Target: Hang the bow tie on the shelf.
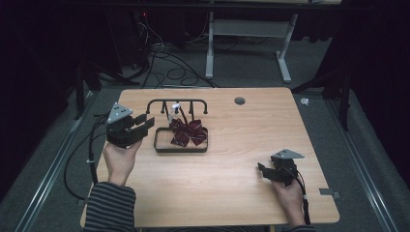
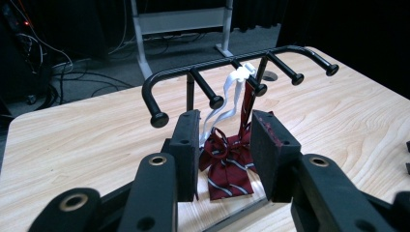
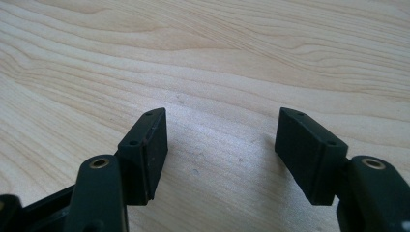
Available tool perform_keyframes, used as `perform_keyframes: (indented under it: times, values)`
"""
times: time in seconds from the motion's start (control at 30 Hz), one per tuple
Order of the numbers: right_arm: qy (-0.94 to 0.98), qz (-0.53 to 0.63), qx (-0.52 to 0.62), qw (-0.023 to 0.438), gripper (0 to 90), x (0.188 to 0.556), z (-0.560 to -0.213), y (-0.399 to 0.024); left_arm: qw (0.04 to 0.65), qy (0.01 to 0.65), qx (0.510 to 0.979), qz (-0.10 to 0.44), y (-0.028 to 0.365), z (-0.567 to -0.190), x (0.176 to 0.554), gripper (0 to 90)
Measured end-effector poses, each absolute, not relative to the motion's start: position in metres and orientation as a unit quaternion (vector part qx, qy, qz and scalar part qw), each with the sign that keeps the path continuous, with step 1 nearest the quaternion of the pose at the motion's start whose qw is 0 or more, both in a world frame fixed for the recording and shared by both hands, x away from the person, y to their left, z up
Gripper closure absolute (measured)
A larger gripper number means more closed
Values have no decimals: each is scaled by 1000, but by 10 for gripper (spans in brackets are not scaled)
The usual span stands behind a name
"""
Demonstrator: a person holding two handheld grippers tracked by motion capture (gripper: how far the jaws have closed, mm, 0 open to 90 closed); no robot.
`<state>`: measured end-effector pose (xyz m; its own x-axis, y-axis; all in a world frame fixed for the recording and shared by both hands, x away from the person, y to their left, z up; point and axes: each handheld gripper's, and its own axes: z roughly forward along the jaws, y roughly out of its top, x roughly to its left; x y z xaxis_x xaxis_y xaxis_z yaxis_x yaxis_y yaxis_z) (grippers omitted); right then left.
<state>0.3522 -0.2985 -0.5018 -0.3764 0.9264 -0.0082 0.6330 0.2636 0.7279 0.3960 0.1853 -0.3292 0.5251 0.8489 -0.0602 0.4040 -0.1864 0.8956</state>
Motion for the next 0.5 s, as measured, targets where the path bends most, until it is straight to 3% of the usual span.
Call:
perform_keyframes:
  times: [0.5]
  values:
    - [763,326,512,225,376,352,-502,-298,472,439,728,234,200,-337,386,645]
